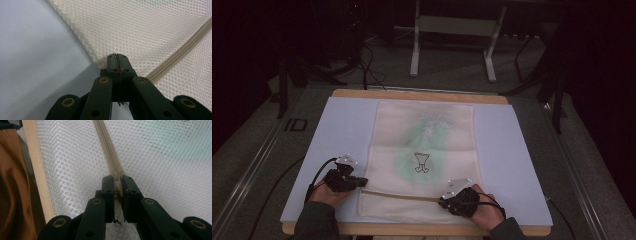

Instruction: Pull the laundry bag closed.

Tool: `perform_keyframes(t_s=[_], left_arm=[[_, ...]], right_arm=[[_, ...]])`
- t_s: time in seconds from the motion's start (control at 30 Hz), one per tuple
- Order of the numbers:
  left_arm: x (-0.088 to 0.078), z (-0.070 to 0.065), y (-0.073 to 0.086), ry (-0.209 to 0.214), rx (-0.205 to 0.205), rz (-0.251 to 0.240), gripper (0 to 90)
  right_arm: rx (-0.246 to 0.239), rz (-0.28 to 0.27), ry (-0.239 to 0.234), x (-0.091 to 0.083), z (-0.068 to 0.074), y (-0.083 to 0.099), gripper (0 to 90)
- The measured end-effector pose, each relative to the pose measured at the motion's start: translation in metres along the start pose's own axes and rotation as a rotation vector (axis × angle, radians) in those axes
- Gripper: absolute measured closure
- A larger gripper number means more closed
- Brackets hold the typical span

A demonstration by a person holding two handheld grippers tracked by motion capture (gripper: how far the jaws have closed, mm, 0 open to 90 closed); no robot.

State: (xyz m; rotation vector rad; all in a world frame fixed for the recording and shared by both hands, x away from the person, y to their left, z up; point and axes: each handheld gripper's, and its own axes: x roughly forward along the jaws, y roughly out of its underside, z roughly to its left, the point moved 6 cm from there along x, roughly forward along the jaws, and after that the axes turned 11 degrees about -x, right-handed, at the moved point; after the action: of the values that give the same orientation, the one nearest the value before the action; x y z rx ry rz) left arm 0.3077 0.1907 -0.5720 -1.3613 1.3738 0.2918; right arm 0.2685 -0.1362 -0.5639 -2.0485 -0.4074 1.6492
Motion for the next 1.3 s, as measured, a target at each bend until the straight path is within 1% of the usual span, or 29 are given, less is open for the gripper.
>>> perform_keyframes(t_s=[0.5, 1.1, 1.13, 1.3], left_arm=[[0.000, 0.000, 0.000, -0.001, 0.002, 0.000, 89.7], [0.000, 0.000, 0.000, -0.001, 0.001, 0.000, 89.7], [0.000, 0.000, 0.000, -0.001, 0.002, 0.000, 89.7], [0.000, 0.000, 0.000, 0.000, 0.002, 0.000, 89.7]], right_arm=[[0.028, 0.003, 0.006, -0.007, -0.003, 0.013, 82.0], [0.038, 0.008, 0.013, -0.015, -0.006, 0.025, 82.0], [0.040, 0.002, 0.011, -0.016, -0.006, 0.026, 82.0], [0.039, 0.010, 0.013, -0.017, -0.006, 0.028, 82.0]])
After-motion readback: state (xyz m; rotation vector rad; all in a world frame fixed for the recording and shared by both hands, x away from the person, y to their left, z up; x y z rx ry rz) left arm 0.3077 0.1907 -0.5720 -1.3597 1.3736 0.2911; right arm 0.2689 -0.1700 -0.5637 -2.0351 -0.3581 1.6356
